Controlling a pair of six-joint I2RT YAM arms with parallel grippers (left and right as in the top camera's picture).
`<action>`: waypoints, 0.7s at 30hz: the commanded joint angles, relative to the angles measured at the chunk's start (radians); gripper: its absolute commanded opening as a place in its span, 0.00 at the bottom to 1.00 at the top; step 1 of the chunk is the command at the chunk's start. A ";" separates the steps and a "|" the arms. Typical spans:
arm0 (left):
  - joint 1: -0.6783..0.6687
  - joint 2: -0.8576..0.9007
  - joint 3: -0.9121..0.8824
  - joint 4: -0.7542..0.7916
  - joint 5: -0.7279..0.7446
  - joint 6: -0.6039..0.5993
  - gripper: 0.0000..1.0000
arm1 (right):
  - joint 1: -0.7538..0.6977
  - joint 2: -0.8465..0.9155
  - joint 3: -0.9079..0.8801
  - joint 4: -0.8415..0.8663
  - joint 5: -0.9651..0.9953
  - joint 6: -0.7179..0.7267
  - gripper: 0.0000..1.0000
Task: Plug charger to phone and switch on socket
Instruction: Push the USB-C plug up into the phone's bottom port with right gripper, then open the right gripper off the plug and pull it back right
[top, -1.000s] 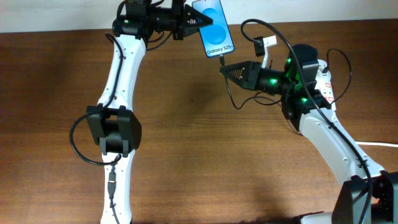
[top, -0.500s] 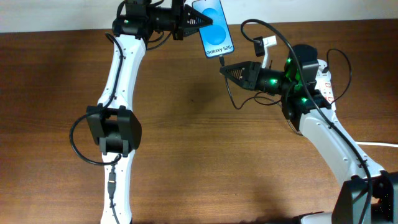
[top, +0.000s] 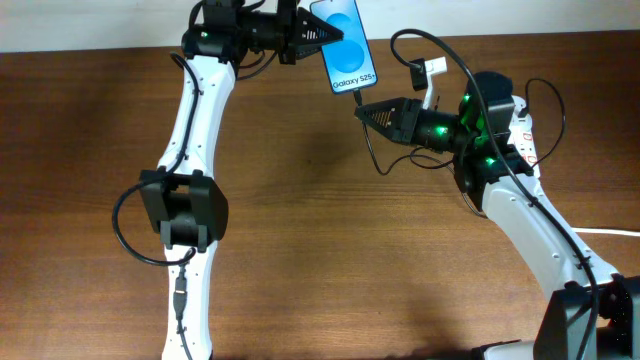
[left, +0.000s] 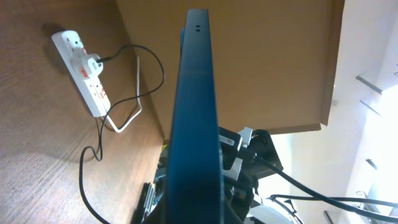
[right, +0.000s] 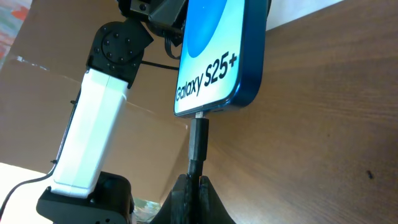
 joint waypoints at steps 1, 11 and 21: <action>-0.032 -0.006 0.008 0.002 0.074 0.013 0.00 | -0.015 0.013 0.001 0.012 0.075 -0.005 0.04; -0.033 -0.006 0.008 0.002 0.074 0.013 0.00 | -0.020 0.013 0.001 0.012 0.080 -0.006 0.04; -0.033 -0.006 0.008 0.002 0.074 0.013 0.00 | -0.021 0.013 0.001 0.011 0.068 -0.007 0.04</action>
